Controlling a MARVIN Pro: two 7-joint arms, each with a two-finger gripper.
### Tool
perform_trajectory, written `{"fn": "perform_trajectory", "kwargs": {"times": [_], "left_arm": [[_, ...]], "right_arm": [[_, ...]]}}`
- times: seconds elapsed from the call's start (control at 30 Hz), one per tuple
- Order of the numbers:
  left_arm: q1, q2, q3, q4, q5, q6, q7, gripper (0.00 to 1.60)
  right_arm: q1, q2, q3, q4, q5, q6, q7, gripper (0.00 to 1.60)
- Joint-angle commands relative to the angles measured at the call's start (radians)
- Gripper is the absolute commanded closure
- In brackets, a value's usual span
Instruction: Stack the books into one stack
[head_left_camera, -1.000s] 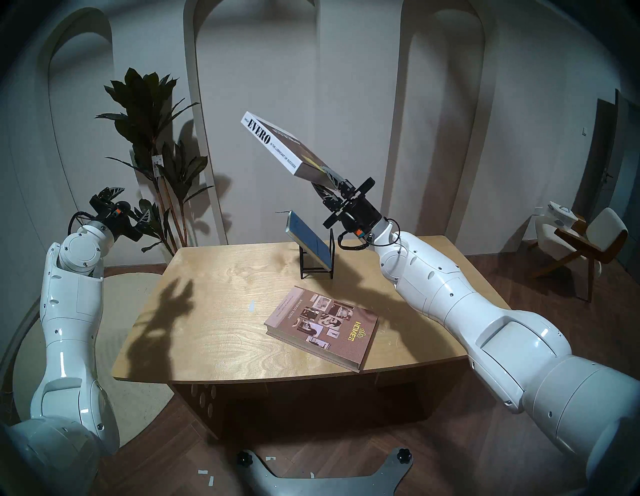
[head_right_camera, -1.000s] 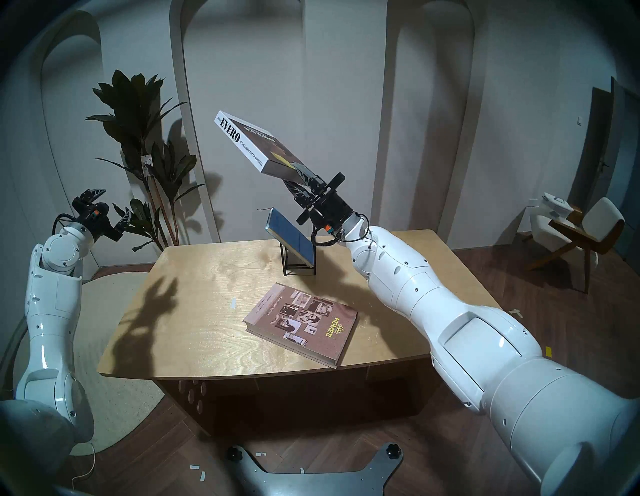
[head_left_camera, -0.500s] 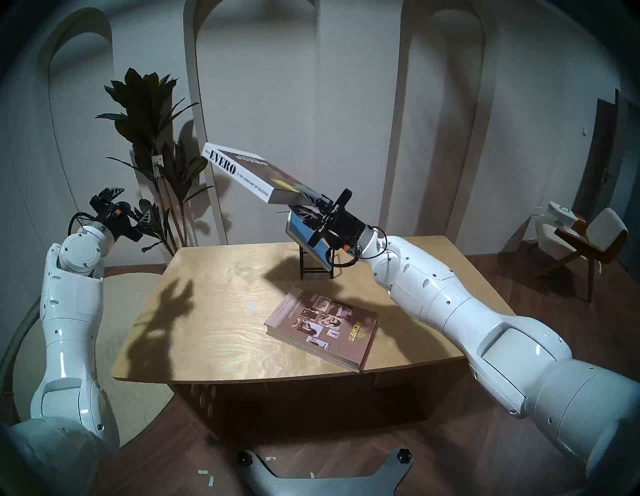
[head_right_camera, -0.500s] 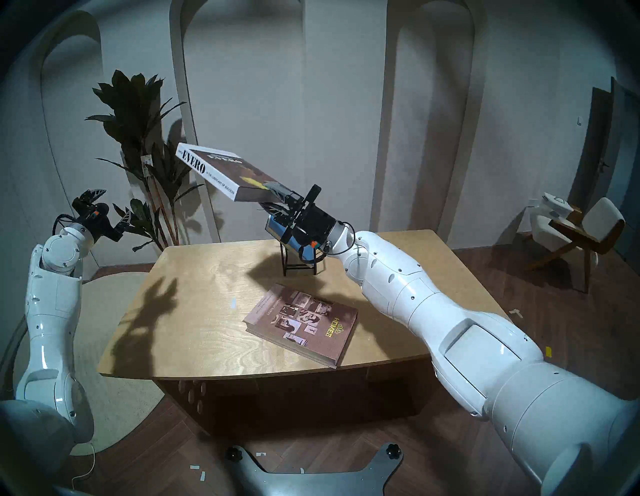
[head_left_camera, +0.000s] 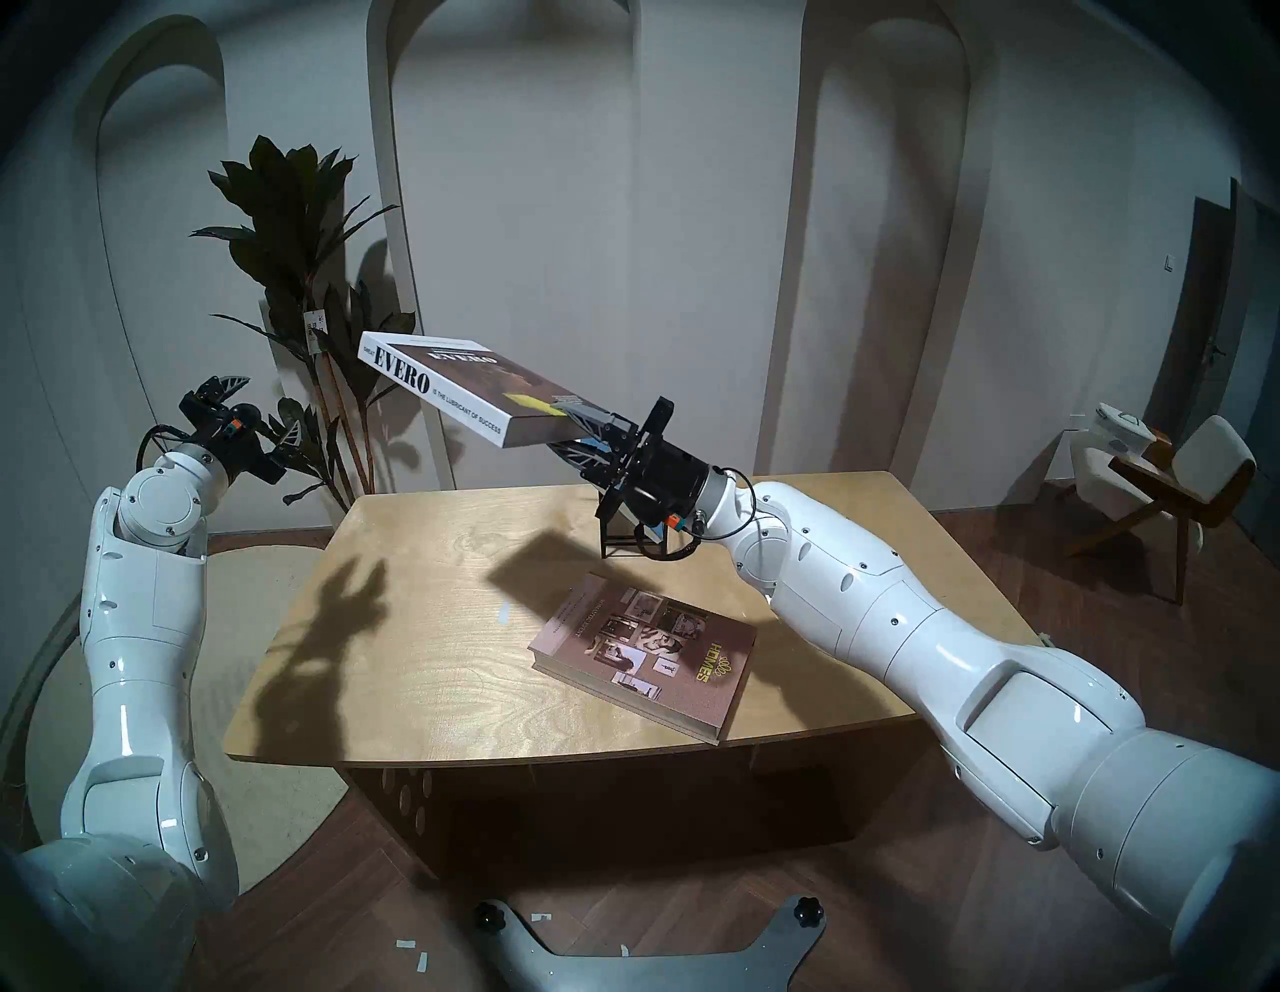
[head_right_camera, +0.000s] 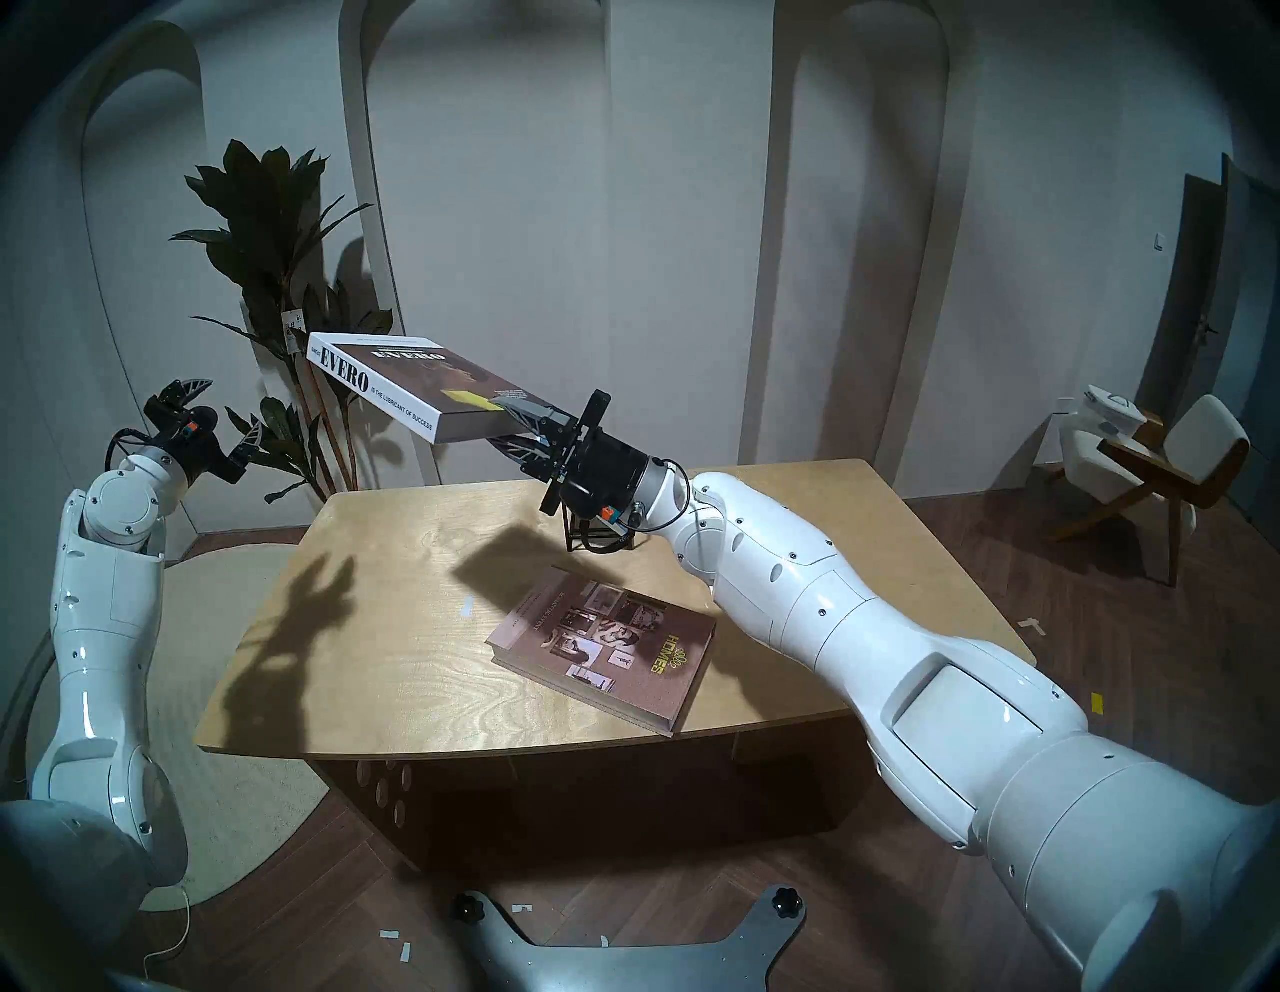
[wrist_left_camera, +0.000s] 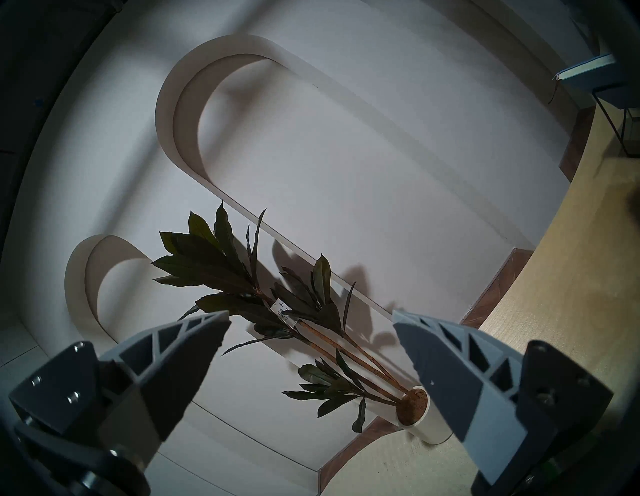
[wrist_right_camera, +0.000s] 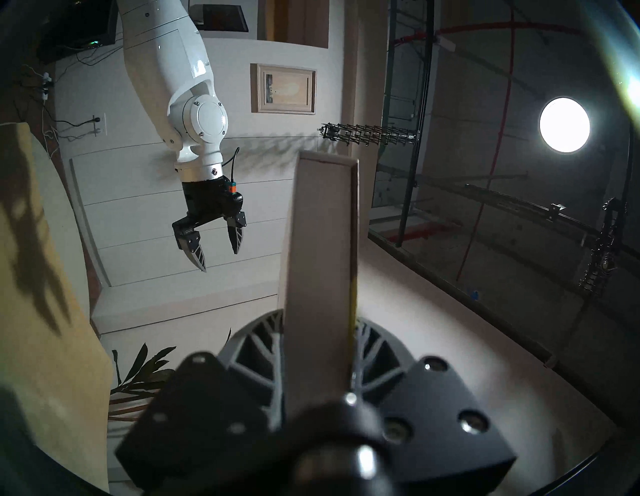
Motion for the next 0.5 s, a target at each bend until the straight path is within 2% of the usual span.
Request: {"fn": "perform_trajectory", "kwargs": {"times": [0.0,0.47], "left_arm": [[-0.022,0.011,-0.002,-0.018,0.0,-0.003,0.004,0.0],[-0.021,0.012,-0.002,-0.017,-0.003,-0.005,0.004,0.0]], "right_arm": [[-0.025,0.07,0.033,-0.032,0.02,0.039,0.007,1.6],[-0.068,0.129,0.04,-0.135,0.033,0.078,0.078,1.6]]}}
